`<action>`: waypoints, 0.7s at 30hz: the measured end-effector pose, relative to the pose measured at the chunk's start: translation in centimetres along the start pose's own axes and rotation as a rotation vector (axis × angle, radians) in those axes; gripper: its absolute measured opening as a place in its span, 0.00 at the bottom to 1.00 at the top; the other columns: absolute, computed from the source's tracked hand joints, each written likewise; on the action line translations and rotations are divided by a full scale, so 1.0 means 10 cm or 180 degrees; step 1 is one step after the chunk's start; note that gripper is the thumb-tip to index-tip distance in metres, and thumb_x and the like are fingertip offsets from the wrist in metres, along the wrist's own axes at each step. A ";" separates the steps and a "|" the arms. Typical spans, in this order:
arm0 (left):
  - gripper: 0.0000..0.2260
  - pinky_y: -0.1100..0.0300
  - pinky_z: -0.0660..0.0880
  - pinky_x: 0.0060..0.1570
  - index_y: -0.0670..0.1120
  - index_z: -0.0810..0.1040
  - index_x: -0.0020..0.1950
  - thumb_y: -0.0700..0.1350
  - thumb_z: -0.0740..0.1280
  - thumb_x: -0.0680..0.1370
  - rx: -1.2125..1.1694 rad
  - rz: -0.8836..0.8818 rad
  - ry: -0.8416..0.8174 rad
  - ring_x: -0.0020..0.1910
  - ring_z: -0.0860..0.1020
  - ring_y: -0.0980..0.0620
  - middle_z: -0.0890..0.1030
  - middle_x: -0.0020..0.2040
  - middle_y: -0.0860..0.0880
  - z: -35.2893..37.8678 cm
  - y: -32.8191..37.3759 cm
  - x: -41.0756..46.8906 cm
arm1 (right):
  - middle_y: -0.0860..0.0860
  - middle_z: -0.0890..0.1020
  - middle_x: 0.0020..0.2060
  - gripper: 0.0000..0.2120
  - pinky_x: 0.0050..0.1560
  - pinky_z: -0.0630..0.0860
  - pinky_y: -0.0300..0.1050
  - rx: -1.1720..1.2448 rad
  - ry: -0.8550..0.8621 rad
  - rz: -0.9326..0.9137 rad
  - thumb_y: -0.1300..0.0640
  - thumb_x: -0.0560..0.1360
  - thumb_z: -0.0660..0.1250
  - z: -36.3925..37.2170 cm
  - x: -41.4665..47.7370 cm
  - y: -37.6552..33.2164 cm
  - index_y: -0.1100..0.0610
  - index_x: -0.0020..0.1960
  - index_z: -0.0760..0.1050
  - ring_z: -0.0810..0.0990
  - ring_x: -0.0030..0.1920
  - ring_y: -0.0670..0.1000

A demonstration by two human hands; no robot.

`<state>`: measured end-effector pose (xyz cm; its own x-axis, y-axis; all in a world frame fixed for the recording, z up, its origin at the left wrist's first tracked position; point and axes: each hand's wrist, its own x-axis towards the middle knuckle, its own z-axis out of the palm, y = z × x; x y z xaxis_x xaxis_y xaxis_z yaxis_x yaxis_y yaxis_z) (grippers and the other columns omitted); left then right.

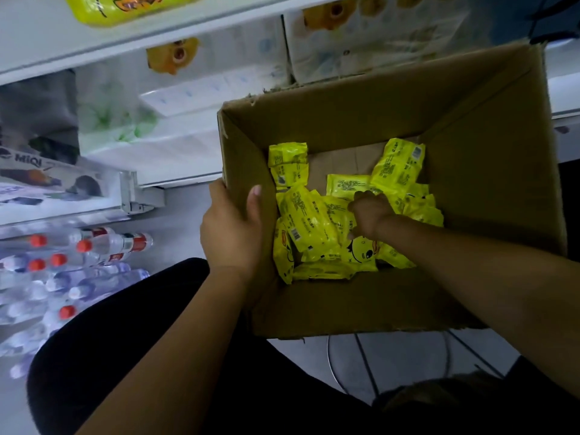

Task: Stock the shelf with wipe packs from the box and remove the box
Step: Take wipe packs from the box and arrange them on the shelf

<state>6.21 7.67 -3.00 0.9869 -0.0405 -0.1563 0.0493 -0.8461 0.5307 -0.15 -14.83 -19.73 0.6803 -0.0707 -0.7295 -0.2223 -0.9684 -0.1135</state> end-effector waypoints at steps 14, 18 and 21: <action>0.19 0.45 0.79 0.46 0.43 0.72 0.62 0.57 0.67 0.81 -0.0082 0.0086 0.0097 0.50 0.82 0.38 0.83 0.53 0.45 0.00 -0.04 -0.01 | 0.54 0.74 0.71 0.33 0.64 0.68 0.41 0.2106 0.0018 -0.0445 0.46 0.71 0.78 -0.49 0.44 -0.63 0.59 0.70 0.74 0.73 0.71 0.54; 0.18 0.47 0.79 0.46 0.45 0.72 0.62 0.56 0.67 0.81 -0.0144 0.0012 0.0067 0.51 0.82 0.39 0.84 0.54 0.47 -0.01 -0.03 -0.01 | 0.53 0.75 0.71 0.31 0.64 0.73 0.43 0.2132 -0.0101 -0.0018 0.46 0.69 0.79 -0.32 0.60 -0.81 0.56 0.68 0.77 0.76 0.68 0.54; 0.18 0.49 0.78 0.44 0.44 0.72 0.61 0.56 0.68 0.81 -0.0174 0.0044 0.0062 0.50 0.82 0.39 0.84 0.54 0.46 -0.01 -0.05 -0.01 | 0.52 0.76 0.70 0.30 0.72 0.68 0.49 0.2203 -0.0004 0.0175 0.44 0.66 0.81 -0.29 0.65 -0.85 0.54 0.65 0.80 0.73 0.71 0.54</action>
<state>6.13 8.11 -3.19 0.9903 -0.0412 -0.1325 0.0434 -0.8152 0.5776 8.18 -7.75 -21.59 0.6546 -0.1146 -0.7472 -0.6510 -0.5880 -0.4801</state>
